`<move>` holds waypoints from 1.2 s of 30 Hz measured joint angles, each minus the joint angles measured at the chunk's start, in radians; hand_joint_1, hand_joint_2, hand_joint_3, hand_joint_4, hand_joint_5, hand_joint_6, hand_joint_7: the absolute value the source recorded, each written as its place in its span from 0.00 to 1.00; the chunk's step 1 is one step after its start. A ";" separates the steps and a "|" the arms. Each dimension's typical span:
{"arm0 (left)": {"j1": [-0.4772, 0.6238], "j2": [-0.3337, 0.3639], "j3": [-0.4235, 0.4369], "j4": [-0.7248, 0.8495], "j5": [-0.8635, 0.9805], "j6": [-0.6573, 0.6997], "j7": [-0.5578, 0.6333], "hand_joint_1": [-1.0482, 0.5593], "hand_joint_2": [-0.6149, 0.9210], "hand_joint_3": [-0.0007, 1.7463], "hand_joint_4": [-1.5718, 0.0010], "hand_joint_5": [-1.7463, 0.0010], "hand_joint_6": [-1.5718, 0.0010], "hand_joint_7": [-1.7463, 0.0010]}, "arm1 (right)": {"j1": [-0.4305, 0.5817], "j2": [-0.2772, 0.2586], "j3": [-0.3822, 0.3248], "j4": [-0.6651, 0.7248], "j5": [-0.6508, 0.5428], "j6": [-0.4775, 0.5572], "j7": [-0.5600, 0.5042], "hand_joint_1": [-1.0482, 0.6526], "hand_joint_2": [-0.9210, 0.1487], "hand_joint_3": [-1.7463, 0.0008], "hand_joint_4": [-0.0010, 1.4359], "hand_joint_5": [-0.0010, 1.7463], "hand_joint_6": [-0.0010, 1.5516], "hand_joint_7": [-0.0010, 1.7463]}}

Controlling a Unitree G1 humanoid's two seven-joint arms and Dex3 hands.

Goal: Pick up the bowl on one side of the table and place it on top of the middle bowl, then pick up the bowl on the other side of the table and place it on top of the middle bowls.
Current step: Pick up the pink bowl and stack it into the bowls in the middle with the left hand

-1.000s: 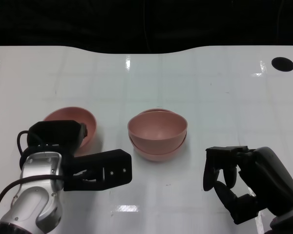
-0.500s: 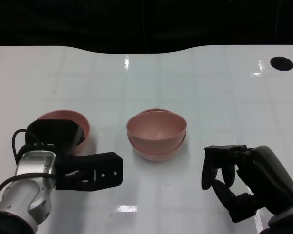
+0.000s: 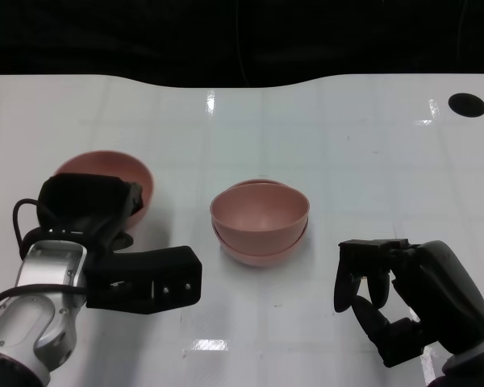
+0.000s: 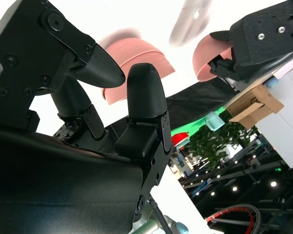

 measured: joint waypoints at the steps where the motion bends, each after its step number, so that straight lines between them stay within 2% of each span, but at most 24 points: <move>1: 0.008 0.001 0.001 -0.026 0.000 0.002 -0.001 0.46 1.00 0.10 0.50 0.00 0.47 0.55 | 0.000 0.000 0.000 0.000 0.000 0.000 -0.001 0.56 0.82 0.00 0.68 1.00 0.56 0.86; 2: 0.014 0.003 0.001 -0.050 0.001 0.006 -0.002 0.46 1.00 0.10 0.49 0.00 0.45 0.66 | 0.000 0.000 0.000 0.000 0.000 0.000 -0.001 0.56 0.82 0.00 0.68 1.00 0.56 0.86; 5: 0.023 0.014 0.003 -0.103 0.009 0.013 -0.005 0.48 1.00 0.09 0.48 0.00 0.37 0.77 | 0.000 0.000 0.000 0.000 0.000 -0.001 -0.003 0.56 0.82 0.00 0.68 1.00 0.56 0.86; 6: 0.023 0.016 0.005 -0.118 0.010 0.016 -0.007 0.48 1.00 0.09 0.48 0.00 0.36 0.77 | 0.000 0.000 0.000 0.000 0.000 -0.001 -0.005 0.56 0.82 0.00 0.68 1.00 0.56 0.86; 8: 0.025 0.020 0.010 -0.151 0.011 0.019 -0.012 0.48 1.00 0.09 0.47 0.00 0.42 0.58 | 0.001 0.000 0.000 -0.001 0.000 -0.003 -0.005 0.56 0.82 0.00 0.68 1.00 0.56 0.86; 10: 0.026 0.026 0.012 -0.184 0.011 0.019 -0.025 0.48 1.00 0.10 0.47 0.00 0.45 0.51 | 0.001 0.000 0.000 -0.001 0.000 -0.003 -0.005 0.56 0.82 0.00 0.68 1.00 0.56 0.86; 11: 0.027 0.029 0.012 -0.200 0.012 0.018 -0.025 0.48 0.99 0.08 0.47 0.00 0.41 0.63 | 0.002 0.000 0.000 -0.002 0.000 -0.003 -0.005 0.56 0.82 0.00 0.68 1.00 0.56 0.86; 12: 0.027 0.032 0.013 -0.217 0.013 0.015 -0.025 0.49 0.99 0.08 0.46 0.00 0.39 0.68 | 0.002 0.000 0.000 -0.002 0.001 -0.003 -0.005 0.56 0.82 0.00 0.68 1.00 0.56 0.86; 15: 0.027 0.035 0.026 -0.260 0.011 -0.005 -0.024 0.50 0.98 0.07 0.45 0.00 0.34 0.72 | 0.002 0.000 0.000 -0.002 0.000 -0.003 -0.005 0.56 0.83 0.00 0.68 1.00 0.57 0.86; 16: 0.026 0.035 0.030 -0.268 0.011 -0.012 -0.024 0.50 0.97 0.07 0.45 0.00 0.38 0.61 | 0.002 -0.001 0.000 -0.002 0.000 -0.003 -0.005 0.56 0.83 0.00 0.68 1.00 0.57 0.86; 17: 0.025 0.035 0.032 -0.274 0.012 -0.018 -0.024 0.50 0.97 0.08 0.45 0.00 0.41 0.56 | 0.002 -0.001 0.000 -0.002 0.000 -0.003 -0.005 0.56 0.83 0.00 0.68 1.00 0.57 0.87; 21: 0.003 0.034 0.036 -0.287 0.013 -0.045 -0.024 0.50 0.97 0.10 0.44 0.00 0.44 0.45 | 0.002 -0.003 0.000 -0.002 0.003 -0.003 -0.005 0.56 0.82 0.00 0.69 1.00 0.57 0.87; 23: -0.025 0.030 0.040 -0.287 0.009 -0.068 -0.024 0.49 0.93 0.19 0.43 0.00 0.51 0.25 | 0.002 -0.005 -0.001 0.000 0.005 -0.004 -0.005 0.56 0.82 0.00 0.69 1.00 0.57 0.86; 24: -0.039 0.027 0.041 -0.286 0.005 -0.077 -0.025 0.49 0.90 0.25 0.43 0.00 0.52 0.22 | 0.002 -0.005 -0.001 0.002 0.005 -0.004 -0.005 0.57 0.82 0.00 0.69 1.00 0.57 0.86; 26: -0.068 0.012 0.044 -0.286 -0.024 -0.090 -0.030 0.49 0.84 0.36 0.43 0.00 0.57 0.06 | 0.002 -0.005 -0.001 0.004 0.006 -0.006 -0.005 0.57 0.82 0.00 0.69 1.00 0.57 0.86; 28: -0.085 -0.006 0.045 -0.285 -0.056 -0.095 -0.058 0.49 0.83 0.40 0.43 0.00 0.58 0.01 | 0.002 -0.006 -0.001 0.005 0.008 -0.007 -0.005 0.57 0.82 0.00 0.69 1.00 0.57 0.86; 32: -0.093 -0.032 0.046 -0.269 -0.116 -0.123 -0.094 0.49 0.79 0.49 0.44 0.00 0.56 0.00 | 0.002 -0.007 -0.002 0.011 0.009 -0.016 -0.005 0.57 0.81 0.00 0.68 1.00 0.57 0.86; 36: -0.111 -0.033 0.046 -0.249 -0.148 -0.153 -0.109 0.49 0.78 0.52 0.43 0.00 0.55 0.00 | 0.002 -0.007 -0.003 0.014 0.009 -0.016 -0.005 0.57 0.81 0.00 0.68 1.00 0.57 0.86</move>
